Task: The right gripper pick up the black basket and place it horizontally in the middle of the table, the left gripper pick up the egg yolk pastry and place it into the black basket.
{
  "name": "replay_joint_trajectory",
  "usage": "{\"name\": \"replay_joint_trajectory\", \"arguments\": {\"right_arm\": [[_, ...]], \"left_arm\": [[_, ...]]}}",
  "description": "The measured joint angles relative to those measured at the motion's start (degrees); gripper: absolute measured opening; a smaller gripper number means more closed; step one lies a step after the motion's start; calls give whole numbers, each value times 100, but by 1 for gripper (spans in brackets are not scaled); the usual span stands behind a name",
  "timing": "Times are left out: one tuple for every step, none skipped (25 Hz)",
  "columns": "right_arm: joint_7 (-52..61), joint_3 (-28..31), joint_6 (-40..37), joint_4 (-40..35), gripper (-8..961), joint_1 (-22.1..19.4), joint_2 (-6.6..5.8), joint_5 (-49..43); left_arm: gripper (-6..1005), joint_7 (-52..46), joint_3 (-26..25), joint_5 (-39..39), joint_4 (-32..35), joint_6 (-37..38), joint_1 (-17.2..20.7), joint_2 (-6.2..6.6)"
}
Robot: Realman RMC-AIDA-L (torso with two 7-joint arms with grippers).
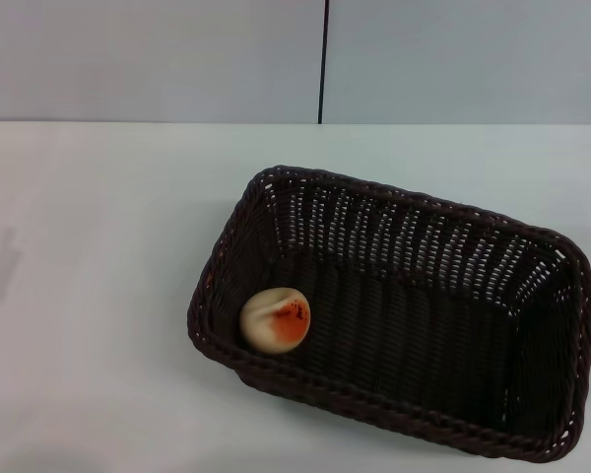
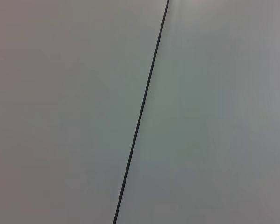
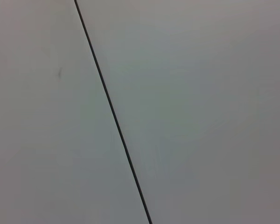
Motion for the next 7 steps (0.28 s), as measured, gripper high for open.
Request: {"name": "replay_joint_trajectory", "arguments": {"right_arm": [[0,0,0,0,640,0,0,0],[-1,6,2,-2,640,5,0,0],[-1,15,3,-3,640,8,0,0],[-1,28,4,-3,640,10,0,0],[-2,45,8,1,640,7,0,0],[-2,45,8,1,640,7,0,0],[-3,46,10,1,640,3,0,0]], "left_arm": [[811,0,0,0,0,0,0,0],[811,0,0,0,0,2,-1,0],[811,-1,0,0,0,3,-2,0],[811,-10,0,0,0,3,-2,0],[811,-41,0,0,0,0,-1,0],[811,-41,0,0,0,0,-1,0],[811,-53,0,0,0,-3,-1,0]]}}
